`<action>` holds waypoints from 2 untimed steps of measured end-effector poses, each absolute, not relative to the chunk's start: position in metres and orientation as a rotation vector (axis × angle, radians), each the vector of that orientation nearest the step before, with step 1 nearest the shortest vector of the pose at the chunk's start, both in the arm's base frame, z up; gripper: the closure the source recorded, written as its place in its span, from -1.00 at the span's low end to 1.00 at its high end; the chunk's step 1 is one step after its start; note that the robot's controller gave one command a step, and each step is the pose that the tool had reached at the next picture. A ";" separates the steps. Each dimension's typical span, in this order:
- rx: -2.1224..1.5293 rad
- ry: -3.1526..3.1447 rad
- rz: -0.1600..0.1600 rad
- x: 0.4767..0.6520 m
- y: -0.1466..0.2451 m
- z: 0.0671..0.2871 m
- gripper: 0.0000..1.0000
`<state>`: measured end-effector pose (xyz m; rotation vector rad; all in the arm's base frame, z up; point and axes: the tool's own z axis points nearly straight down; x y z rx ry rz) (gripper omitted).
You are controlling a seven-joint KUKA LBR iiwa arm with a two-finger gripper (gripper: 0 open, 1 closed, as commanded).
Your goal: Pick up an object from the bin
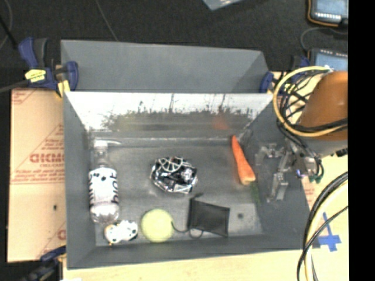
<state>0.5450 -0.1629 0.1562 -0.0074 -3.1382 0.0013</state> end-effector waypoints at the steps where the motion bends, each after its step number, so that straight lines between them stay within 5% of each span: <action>1: -0.001 -3.145 0.004 0.546 -0.162 0.161 -1.00; 2: 0.077 -3.146 0.008 0.538 -0.118 0.123 -1.00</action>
Offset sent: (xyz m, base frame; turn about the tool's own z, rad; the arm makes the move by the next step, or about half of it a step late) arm -0.0147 0.0872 -0.0660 -0.1000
